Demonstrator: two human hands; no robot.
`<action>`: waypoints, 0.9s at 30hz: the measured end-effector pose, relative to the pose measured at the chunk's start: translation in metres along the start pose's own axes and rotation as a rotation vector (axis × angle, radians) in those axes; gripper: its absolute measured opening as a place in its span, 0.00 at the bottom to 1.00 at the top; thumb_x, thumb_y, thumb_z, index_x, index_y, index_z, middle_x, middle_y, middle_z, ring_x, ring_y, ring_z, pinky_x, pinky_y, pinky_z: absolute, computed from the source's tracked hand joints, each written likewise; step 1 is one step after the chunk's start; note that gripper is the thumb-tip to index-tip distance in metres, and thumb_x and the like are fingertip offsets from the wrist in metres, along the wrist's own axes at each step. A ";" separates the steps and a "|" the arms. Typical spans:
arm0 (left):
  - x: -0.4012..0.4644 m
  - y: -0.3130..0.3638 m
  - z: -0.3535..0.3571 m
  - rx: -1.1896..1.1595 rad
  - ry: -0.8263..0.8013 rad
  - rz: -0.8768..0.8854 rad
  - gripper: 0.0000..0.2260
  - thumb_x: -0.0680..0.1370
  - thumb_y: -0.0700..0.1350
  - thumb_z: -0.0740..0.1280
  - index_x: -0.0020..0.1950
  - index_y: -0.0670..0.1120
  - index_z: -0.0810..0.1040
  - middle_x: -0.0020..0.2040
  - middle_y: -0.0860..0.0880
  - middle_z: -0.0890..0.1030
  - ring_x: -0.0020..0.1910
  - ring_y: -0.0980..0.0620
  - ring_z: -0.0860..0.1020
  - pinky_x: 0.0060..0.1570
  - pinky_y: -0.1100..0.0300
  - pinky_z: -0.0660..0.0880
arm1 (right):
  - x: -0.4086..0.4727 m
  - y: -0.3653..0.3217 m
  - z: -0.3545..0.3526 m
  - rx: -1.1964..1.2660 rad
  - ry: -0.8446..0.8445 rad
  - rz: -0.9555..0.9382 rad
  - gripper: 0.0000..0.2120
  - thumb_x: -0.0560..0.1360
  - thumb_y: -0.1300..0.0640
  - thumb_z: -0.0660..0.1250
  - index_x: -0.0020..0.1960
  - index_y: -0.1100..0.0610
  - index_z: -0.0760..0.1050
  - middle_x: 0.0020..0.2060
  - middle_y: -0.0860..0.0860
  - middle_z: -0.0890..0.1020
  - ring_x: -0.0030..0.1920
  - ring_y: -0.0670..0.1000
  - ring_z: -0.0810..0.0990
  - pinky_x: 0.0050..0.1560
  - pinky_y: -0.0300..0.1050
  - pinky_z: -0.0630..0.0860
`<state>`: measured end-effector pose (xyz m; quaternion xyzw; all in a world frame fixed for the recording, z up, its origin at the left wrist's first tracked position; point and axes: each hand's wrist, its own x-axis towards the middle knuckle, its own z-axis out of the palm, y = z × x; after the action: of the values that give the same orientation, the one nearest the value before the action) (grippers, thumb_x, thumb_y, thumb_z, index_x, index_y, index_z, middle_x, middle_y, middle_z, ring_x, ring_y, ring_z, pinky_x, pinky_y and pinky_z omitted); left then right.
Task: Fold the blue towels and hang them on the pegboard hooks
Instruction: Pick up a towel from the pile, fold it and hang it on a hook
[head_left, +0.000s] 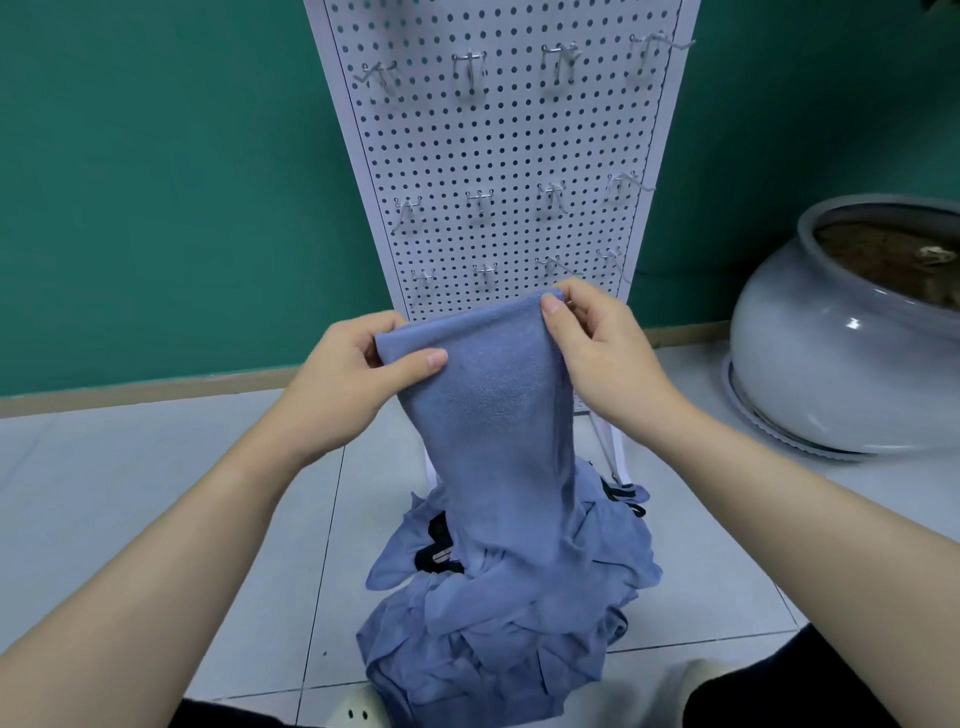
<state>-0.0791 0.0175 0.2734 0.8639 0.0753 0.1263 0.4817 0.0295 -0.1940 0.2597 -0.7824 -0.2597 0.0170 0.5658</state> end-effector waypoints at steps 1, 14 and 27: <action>0.000 0.001 0.003 -0.050 0.038 0.009 0.13 0.79 0.44 0.73 0.41 0.39 0.74 0.34 0.52 0.73 0.33 0.56 0.69 0.33 0.66 0.65 | 0.001 0.001 0.001 0.007 0.014 0.000 0.15 0.86 0.55 0.59 0.42 0.58 0.68 0.30 0.45 0.64 0.31 0.44 0.61 0.32 0.38 0.59; 0.002 0.017 0.018 -0.480 0.470 0.054 0.09 0.84 0.46 0.66 0.46 0.48 0.82 0.36 0.53 0.79 0.37 0.52 0.74 0.41 0.54 0.71 | 0.001 -0.017 0.008 0.229 0.155 -0.055 0.12 0.86 0.53 0.59 0.48 0.58 0.74 0.39 0.55 0.72 0.40 0.48 0.69 0.42 0.43 0.68; -0.009 0.013 0.049 -0.589 0.243 -0.146 0.11 0.76 0.40 0.76 0.57 0.43 0.84 0.52 0.47 0.88 0.53 0.49 0.86 0.50 0.56 0.82 | -0.010 -0.013 0.021 0.533 -0.010 0.267 0.11 0.80 0.57 0.72 0.50 0.66 0.83 0.50 0.64 0.86 0.52 0.59 0.87 0.60 0.62 0.81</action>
<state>-0.0730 -0.0314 0.2588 0.6584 0.1543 0.2101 0.7061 0.0094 -0.1771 0.2611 -0.6334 -0.1439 0.1627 0.7427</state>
